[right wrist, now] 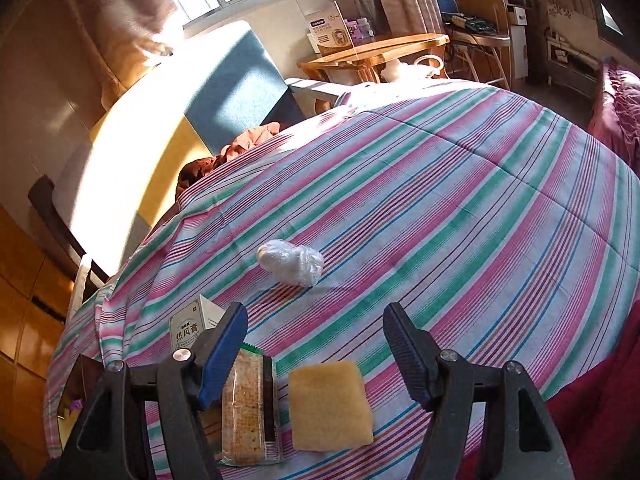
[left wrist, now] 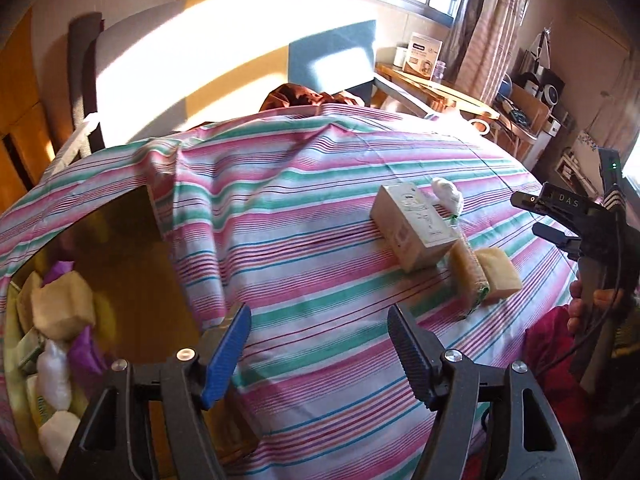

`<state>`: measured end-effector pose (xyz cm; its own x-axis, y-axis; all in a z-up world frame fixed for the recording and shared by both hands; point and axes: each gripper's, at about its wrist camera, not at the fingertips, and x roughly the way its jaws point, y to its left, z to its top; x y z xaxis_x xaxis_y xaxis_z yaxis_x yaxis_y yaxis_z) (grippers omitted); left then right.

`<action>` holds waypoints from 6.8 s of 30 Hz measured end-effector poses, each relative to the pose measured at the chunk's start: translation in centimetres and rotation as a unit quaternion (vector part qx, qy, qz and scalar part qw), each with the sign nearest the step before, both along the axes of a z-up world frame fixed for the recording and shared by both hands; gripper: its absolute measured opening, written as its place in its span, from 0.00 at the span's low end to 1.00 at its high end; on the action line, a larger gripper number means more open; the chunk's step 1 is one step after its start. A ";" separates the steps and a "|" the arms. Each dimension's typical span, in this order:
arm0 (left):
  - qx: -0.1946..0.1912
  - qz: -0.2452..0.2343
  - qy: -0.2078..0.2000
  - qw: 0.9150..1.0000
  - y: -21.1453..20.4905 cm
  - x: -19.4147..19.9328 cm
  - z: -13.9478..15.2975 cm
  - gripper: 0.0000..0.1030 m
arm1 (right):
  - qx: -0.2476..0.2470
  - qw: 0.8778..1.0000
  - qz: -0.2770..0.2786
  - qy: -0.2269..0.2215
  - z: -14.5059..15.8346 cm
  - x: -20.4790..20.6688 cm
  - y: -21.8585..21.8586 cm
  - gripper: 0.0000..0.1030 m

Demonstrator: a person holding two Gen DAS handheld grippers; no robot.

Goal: Organize objects

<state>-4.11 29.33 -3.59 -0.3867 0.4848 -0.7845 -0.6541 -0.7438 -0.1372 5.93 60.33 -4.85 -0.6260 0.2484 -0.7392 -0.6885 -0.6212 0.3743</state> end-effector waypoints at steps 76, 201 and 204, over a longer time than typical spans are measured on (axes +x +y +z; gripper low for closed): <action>0.001 -0.025 -0.021 0.999 1.9 2.3 -4.8 0.51 | -0.059 0.986 0.052 -0.150 -5.8 -3.4 -0.5 0.75; 0.018 0.307 0.030 0.951 -28.6 0.2 -1.1 0.63 | 0.213 0.851 0.473 -0.077 0.2 -19.3 -38.0 0.82; 0.014 0.308 0.041 0.951 -28.4 0.6 -0.7 0.64 | 0.210 0.862 0.457 -0.068 0.9 -17.4 -37.9 0.82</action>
